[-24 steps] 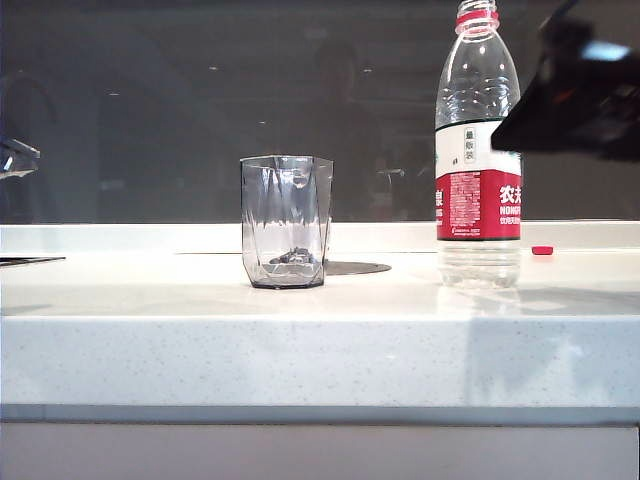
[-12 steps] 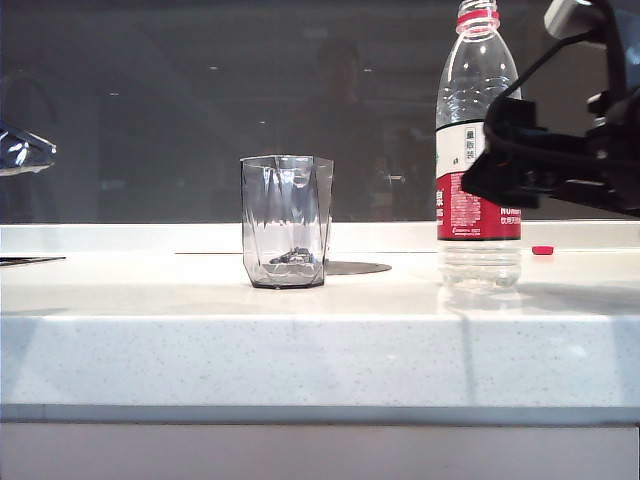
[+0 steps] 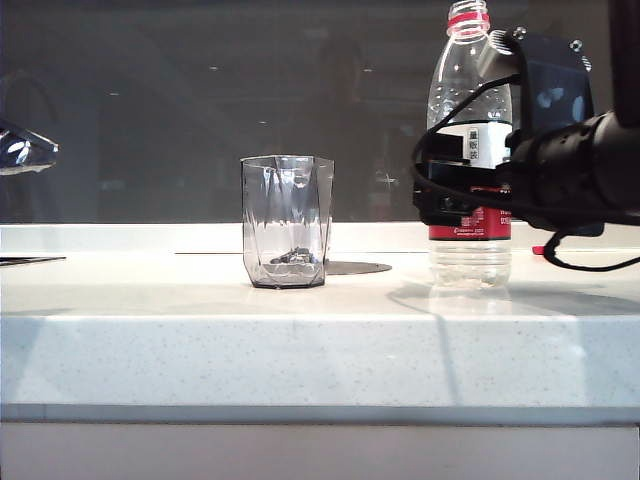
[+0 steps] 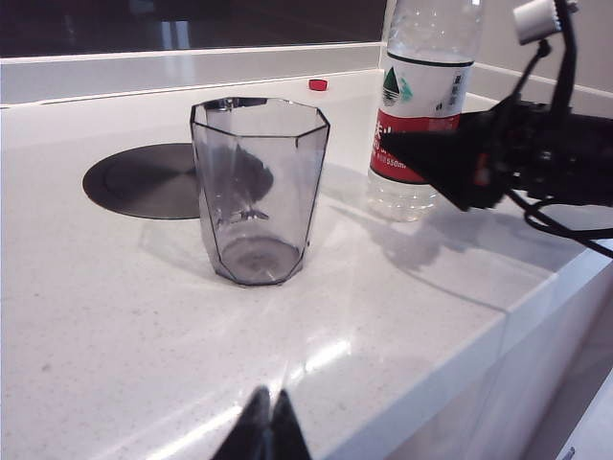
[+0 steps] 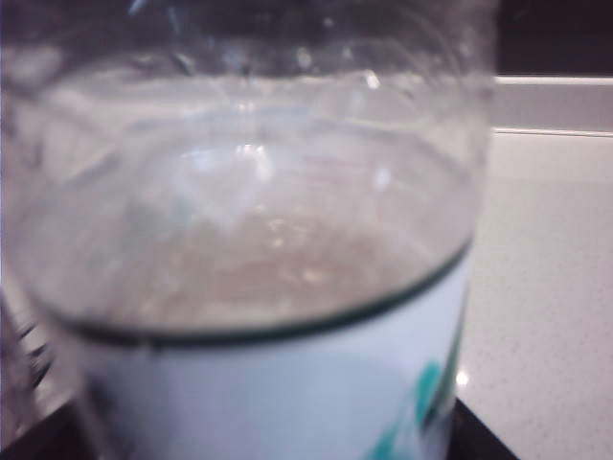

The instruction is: Pick up the mineral water bottle on the table and pour water into the mug until it's half full.

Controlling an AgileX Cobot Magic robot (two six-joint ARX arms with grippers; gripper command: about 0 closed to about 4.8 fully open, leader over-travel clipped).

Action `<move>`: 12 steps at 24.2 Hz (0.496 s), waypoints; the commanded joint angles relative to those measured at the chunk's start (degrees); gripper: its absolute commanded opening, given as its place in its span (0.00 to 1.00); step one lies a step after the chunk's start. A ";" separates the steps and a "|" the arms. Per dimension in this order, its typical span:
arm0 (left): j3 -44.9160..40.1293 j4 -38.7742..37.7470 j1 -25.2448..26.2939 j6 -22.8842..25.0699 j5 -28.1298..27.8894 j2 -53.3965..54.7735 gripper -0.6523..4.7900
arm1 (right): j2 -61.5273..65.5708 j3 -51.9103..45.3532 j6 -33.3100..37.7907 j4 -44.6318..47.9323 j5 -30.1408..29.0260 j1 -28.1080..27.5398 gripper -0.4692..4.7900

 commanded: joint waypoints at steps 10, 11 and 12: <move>0.15 0.35 0.00 0.11 0.24 0.00 0.11 | 1.95 3.67 0.61 2.62 4.02 -0.68 1.00; 0.15 0.33 0.00 0.11 0.22 0.00 0.11 | 1.95 3.67 0.61 2.62 4.02 -0.68 1.00; 0.15 0.35 0.00 0.11 0.24 0.00 0.11 | 1.95 3.65 0.61 2.56 4.00 -0.68 0.96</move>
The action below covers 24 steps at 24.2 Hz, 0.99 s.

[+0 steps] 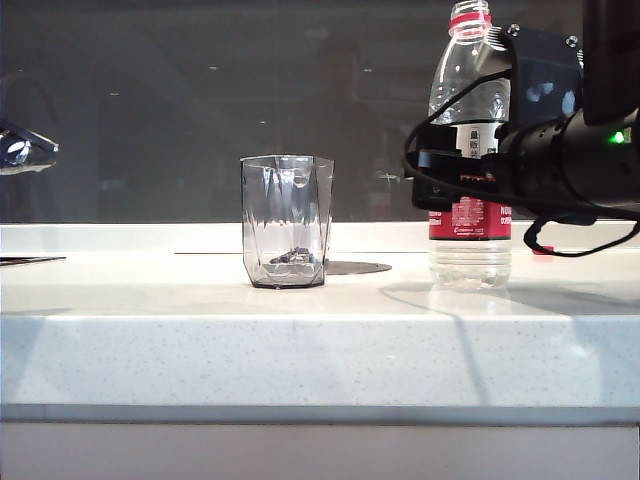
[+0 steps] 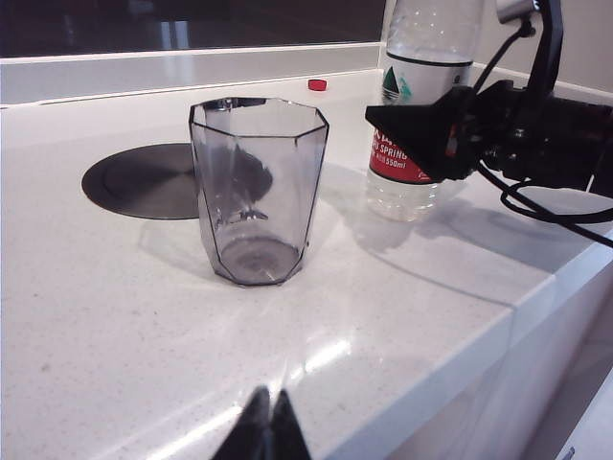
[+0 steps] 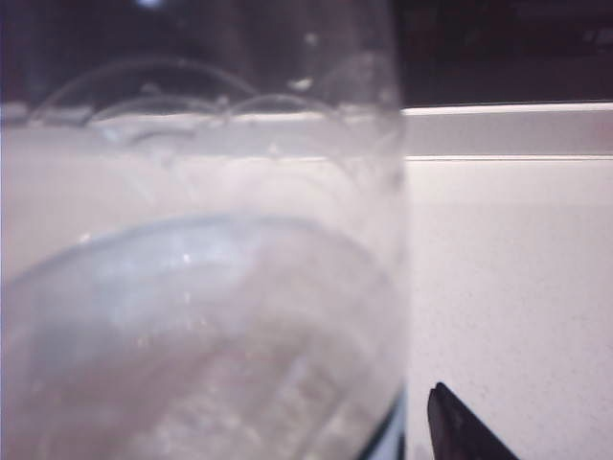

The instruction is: Pick up the mineral water bottle on the table and pour water into the mug until it's half full.

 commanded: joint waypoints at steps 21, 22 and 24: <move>0.15 0.28 1.33 0.11 0.22 -0.26 0.11 | -10.47 0.74 -20.26 -10.51 0.26 0.55 0.52; 0.15 0.33 1.75 0.11 0.22 -0.46 0.11 | -11.74 1.20 -22.47 -13.03 0.44 0.55 0.52; 0.15 0.26 2.36 0.09 0.22 -1.09 0.11 | -14.23 2.67 -27.04 -18.64 0.48 0.55 0.52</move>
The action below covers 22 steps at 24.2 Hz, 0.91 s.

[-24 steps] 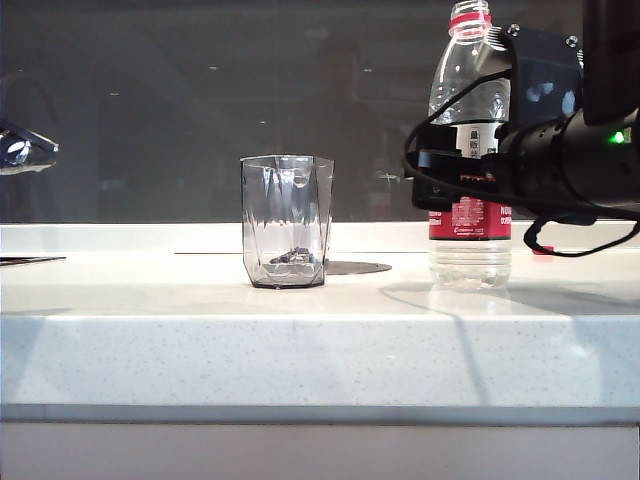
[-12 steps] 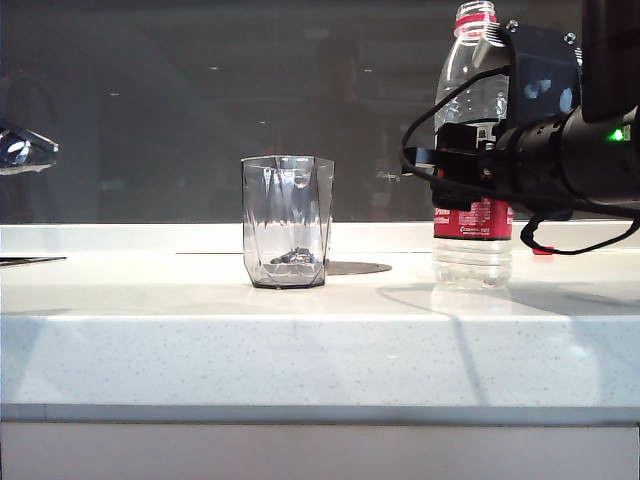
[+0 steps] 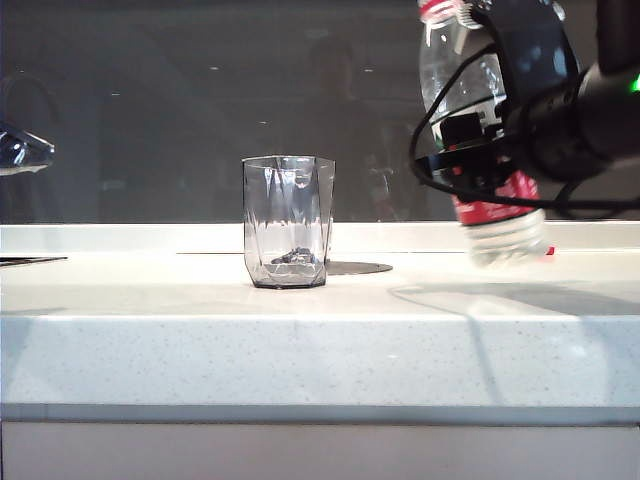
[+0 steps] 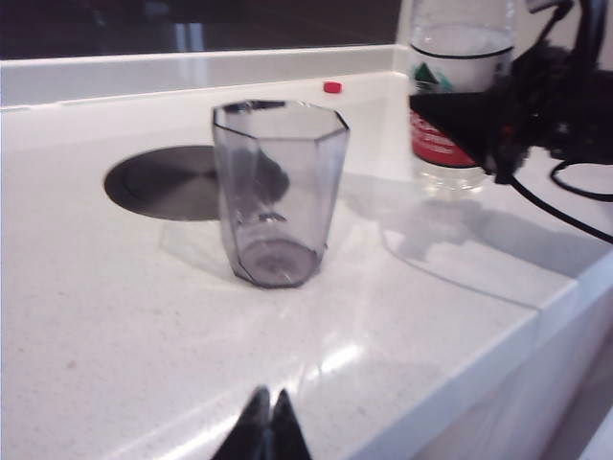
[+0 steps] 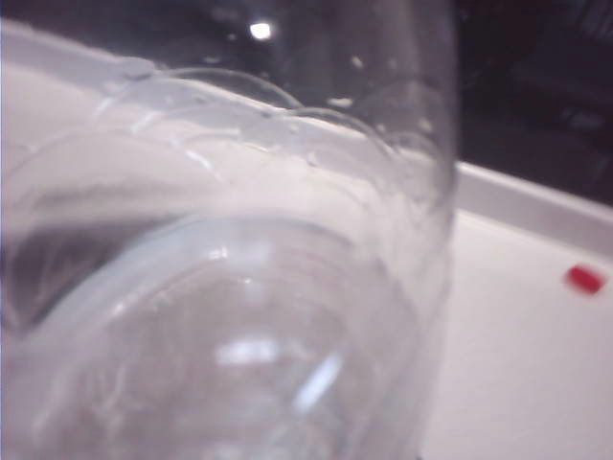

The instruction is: Pick up the mineral water bottle on the table and pour water into the mug until it's half full.

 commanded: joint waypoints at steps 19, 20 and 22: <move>0.15 0.37 1.97 0.11 0.24 -0.90 0.11 | -5.66 14.80 -47.17 -25.83 4.85 0.96 0.51; 0.15 0.37 1.99 0.11 0.24 -0.90 0.11 | -5.66 14.80 -49.94 -25.83 5.62 1.29 0.51; 0.15 0.39 1.99 0.11 0.24 -0.90 0.11 | -5.66 14.80 -52.37 -25.81 5.97 1.51 0.51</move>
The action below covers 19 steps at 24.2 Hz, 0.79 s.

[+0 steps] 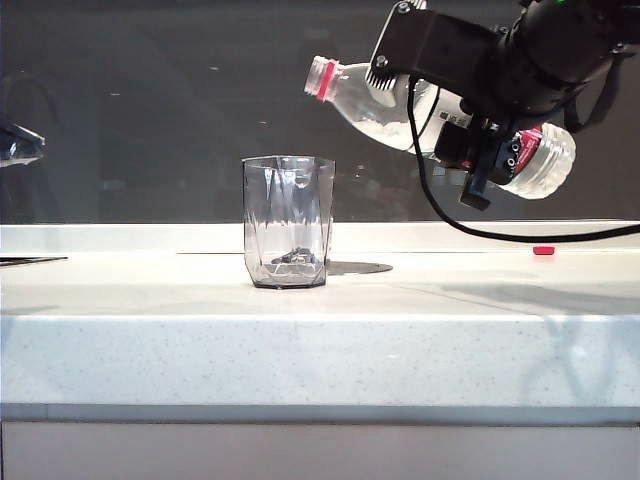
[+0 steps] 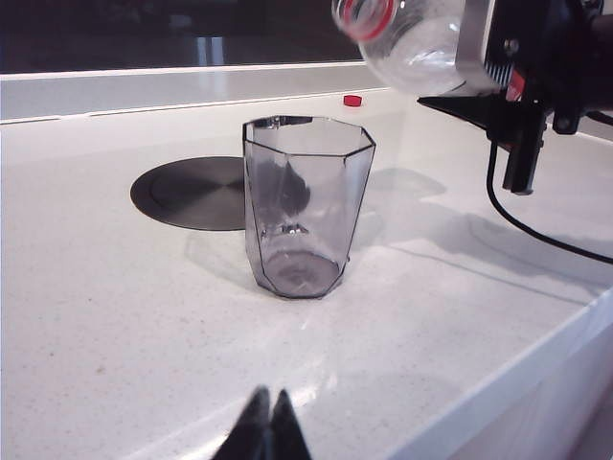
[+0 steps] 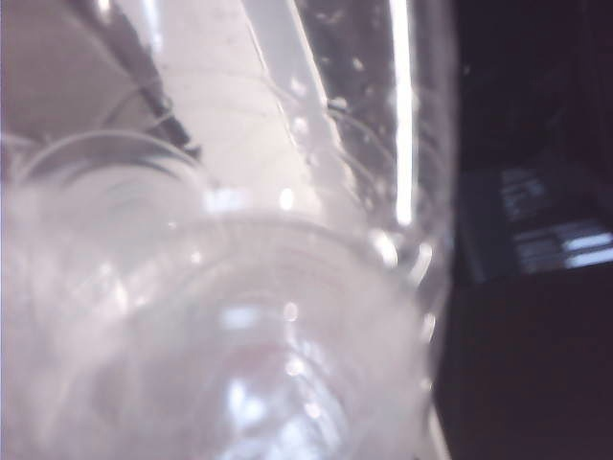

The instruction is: Pick up the mineral water bottle on the table and pour water into the mug until it's half full.

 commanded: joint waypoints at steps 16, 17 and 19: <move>0.15 0.33 -0.04 0.11 0.22 0.02 0.11 | -0.63 0.66 -15.32 4.61 5.81 0.35 0.51; 0.15 0.33 -0.02 0.11 0.22 0.02 0.11 | -0.66 0.66 -15.37 4.61 5.81 0.35 0.51; 0.15 0.33 0.28 0.11 0.24 0.02 0.11 | -0.66 0.66 -16.39 4.63 5.81 0.35 0.51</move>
